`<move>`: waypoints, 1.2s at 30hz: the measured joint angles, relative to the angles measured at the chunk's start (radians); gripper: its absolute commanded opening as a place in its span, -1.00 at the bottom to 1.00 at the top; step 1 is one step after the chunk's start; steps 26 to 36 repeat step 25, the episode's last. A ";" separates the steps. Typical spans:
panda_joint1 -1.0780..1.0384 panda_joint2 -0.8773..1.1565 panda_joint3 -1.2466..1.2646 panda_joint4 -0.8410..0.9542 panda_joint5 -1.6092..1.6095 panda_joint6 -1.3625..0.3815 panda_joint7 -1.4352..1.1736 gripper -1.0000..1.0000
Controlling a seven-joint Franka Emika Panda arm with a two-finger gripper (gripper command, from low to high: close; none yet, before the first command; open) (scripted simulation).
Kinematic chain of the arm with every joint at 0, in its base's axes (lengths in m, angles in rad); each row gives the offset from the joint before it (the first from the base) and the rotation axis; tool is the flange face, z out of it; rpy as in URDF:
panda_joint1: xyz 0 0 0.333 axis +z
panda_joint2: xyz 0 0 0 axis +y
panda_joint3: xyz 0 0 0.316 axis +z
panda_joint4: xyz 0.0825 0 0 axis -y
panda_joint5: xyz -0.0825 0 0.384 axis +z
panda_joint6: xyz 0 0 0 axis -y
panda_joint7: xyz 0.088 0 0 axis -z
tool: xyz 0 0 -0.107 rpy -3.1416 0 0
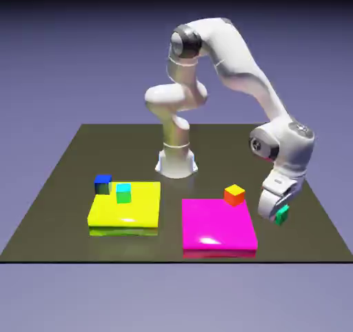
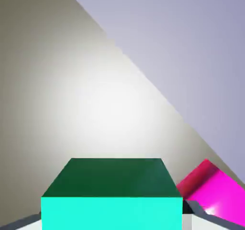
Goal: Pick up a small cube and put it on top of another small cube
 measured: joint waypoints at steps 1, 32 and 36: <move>0.012 -0.036 -0.012 -0.034 0.007 0.000 -0.036 -1.00; 0.175 -0.367 -0.195 -0.563 0.071 0.233 -0.523 1.00; 0.175 -0.367 -0.195 -0.563 0.071 0.233 -0.523 1.00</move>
